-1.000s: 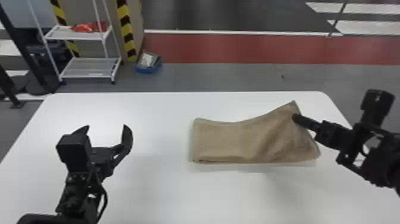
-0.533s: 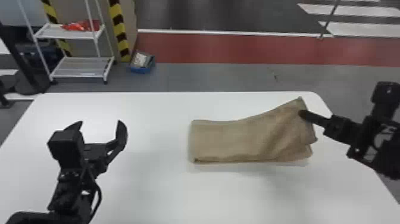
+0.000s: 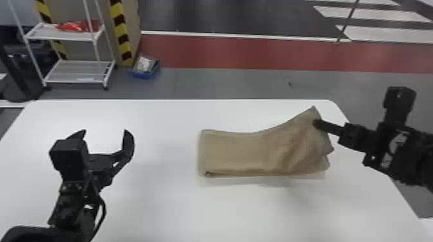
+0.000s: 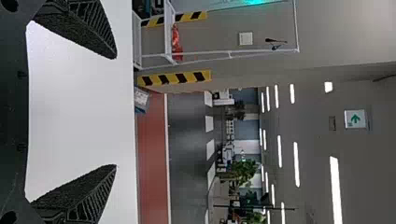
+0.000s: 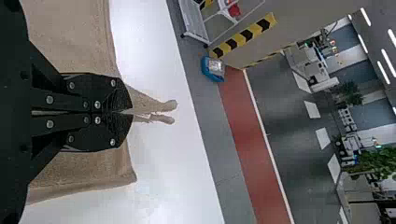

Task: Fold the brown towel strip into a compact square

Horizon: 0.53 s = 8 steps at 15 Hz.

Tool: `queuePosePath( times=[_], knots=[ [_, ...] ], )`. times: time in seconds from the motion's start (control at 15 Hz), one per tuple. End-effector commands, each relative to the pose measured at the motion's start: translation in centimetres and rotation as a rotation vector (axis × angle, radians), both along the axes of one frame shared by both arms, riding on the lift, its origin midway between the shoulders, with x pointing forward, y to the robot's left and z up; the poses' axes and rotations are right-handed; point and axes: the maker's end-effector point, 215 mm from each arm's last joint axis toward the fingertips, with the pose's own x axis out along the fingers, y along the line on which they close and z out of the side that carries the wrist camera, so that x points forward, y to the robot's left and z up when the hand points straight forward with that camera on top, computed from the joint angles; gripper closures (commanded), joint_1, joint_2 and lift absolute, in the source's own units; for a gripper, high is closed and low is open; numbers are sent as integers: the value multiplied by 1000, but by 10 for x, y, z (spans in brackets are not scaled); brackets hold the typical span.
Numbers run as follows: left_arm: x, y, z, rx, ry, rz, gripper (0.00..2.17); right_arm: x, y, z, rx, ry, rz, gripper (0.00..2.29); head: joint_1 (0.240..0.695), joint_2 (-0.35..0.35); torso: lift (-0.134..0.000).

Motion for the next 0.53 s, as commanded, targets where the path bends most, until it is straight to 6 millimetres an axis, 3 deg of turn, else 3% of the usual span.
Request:
queuePosePath(
  times=[0.0, 0.07, 0.2, 0.47],
  knots=[
    [0, 3, -1, 1, 1, 5, 36, 2, -14, -8, -12, 20, -22, 890, 695, -103, -109],
    [0, 1, -2, 1, 3, 0, 36, 1, -22, -35, -19, 69, -38, 43, 695, -106, -109],
    [2, -2, 0, 3, -1, -8, 36, -2, -39, -73, -30, 149, -75, -2, 695, -115, -109],
    [5, -3, 2, 1, -4, -9, 36, -10, -61, -71, -28, 137, -121, 63, 695, -153, -109]
  ],
)
